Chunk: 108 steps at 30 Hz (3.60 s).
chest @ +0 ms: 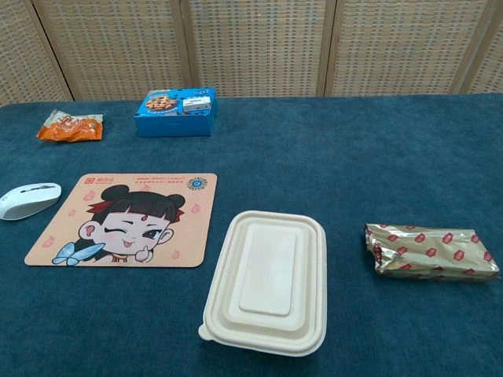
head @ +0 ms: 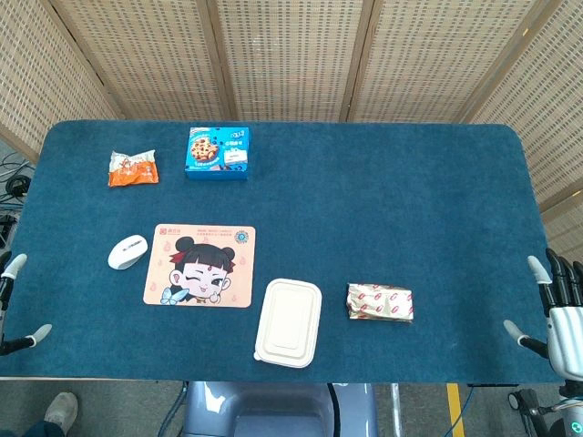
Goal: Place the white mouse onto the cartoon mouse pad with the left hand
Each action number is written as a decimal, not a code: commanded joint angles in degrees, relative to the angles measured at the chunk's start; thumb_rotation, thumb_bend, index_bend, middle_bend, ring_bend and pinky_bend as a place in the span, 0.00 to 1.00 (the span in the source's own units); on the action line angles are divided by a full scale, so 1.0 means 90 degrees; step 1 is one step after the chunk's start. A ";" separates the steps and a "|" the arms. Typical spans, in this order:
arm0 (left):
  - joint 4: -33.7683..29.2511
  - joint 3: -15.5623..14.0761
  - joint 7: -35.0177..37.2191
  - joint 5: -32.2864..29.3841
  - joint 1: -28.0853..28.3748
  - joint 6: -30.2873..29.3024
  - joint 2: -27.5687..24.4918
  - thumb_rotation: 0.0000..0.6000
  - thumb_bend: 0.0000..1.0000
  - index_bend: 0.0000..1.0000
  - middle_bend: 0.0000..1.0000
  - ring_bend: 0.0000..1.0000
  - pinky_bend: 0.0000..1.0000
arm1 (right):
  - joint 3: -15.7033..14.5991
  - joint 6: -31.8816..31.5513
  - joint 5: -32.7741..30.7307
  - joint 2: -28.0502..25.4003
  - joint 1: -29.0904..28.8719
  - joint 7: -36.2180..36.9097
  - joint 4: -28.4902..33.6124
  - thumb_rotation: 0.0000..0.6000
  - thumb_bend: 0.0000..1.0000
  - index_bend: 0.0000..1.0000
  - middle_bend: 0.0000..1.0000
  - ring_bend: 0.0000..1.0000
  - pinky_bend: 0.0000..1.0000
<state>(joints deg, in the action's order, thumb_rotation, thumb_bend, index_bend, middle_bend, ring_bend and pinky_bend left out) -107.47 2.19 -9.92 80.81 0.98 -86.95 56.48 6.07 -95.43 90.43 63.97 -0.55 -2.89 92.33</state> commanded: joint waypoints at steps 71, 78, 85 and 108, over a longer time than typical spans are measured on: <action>0.5212 0.1540 -0.0194 -0.4292 0.3313 0.3888 0.4050 1.00 0.26 0.56 0.52 0.48 0.59 | -0.0128 0.1161 -0.0783 -0.0634 -0.0190 0.0770 0.0156 1.00 0.00 0.00 0.00 0.00 0.00; 0.4028 0.1858 -0.0256 -0.4676 0.3229 0.3724 0.3486 1.00 0.26 0.56 0.52 0.48 0.59 | -0.0150 0.1142 -0.0739 -0.0643 -0.0184 0.0764 0.0194 1.00 0.00 0.00 0.00 0.00 0.00; 0.2407 0.2271 -0.1451 -0.6332 0.3625 0.3022 0.3050 1.00 0.29 0.56 0.52 0.48 0.59 | -0.0172 0.1127 -0.0681 -0.0664 -0.0184 0.0779 0.0226 1.00 0.00 0.00 0.00 0.00 0.00; 0.1757 0.2749 -0.2761 -0.8637 0.4838 0.1640 0.4224 1.00 0.32 0.56 0.52 0.48 0.59 | -0.0217 0.1136 -0.0580 -0.0741 -0.0192 0.0992 0.0237 1.00 0.00 0.00 0.00 0.00 0.00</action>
<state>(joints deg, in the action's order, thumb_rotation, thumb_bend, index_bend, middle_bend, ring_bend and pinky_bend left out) -91.78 27.08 -34.78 3.04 44.49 -72.17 94.34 4.12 -85.20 85.21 57.29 -2.28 6.04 94.47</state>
